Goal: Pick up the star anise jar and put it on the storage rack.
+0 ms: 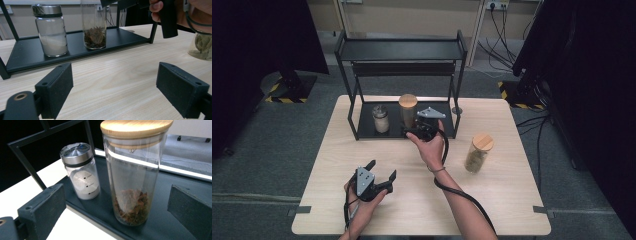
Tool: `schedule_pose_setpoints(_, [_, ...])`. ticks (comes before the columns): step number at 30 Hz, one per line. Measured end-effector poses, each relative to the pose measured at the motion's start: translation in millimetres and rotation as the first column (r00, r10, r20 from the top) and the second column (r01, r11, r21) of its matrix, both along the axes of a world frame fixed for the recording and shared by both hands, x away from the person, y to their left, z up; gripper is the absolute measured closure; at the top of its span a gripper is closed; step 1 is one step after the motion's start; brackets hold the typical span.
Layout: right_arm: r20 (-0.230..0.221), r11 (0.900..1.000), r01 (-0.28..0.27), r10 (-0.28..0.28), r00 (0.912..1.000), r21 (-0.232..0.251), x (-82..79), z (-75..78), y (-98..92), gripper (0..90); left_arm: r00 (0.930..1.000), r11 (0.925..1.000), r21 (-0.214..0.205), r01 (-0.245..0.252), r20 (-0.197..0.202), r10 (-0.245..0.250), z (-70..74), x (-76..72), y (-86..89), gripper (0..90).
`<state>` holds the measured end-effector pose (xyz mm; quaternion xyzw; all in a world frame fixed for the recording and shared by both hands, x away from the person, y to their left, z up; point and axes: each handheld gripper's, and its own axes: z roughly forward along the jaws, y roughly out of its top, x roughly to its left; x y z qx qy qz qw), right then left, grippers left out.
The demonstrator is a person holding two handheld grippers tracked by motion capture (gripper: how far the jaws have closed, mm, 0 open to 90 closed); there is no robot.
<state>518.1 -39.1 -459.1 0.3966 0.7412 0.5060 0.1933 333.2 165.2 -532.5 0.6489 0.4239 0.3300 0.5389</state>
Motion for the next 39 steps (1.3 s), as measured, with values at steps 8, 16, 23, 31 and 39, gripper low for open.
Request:
schedule_pose_setpoints(8, [-0.004,0.9999,-0.015,0.015,0.9999,0.008,-9.1,0.0,-3.1,2.1,1.0000,1.0000,-0.001,-0.001,0.001,0.001,-0.1,-0.1,0.1,13.6])
schedule_pose_setpoints(16, [-0.004,0.9996,-0.029,0.029,0.9996,0.004,-17.7,-0.8,-5.4,2.1,1.0000,1.0000,0.001,-0.001,0.001,0.001,0.0,-0.2,0.0,13.6])
schedule_pose_setpoints(23, [-0.016,0.9996,-0.029,0.029,0.9995,0.005,-24.0,-3.2,-11.6,2.2,1.0000,1.0000,0.002,-0.001,0.002,0.001,0.0,-0.2,-0.1,13.6])
schedule_pose_setpoints(31, [-0.025,0.9996,-0.030,0.030,0.9992,0.003,-31.2,-6.8,-19.7,2.3,1.0000,1.0000,0.004,-0.002,0.003,0.002,0.0,-0.4,-0.1,13.6])
schedule_pose_setpoints(39, [-0.029,0.9994,-0.034,0.034,0.9990,-0.002,-39.1,-9.7,-27.6,2.3,1.0000,1.0000,0.004,-0.003,0.004,0.003,-0.1,-0.5,-0.5,13.5])
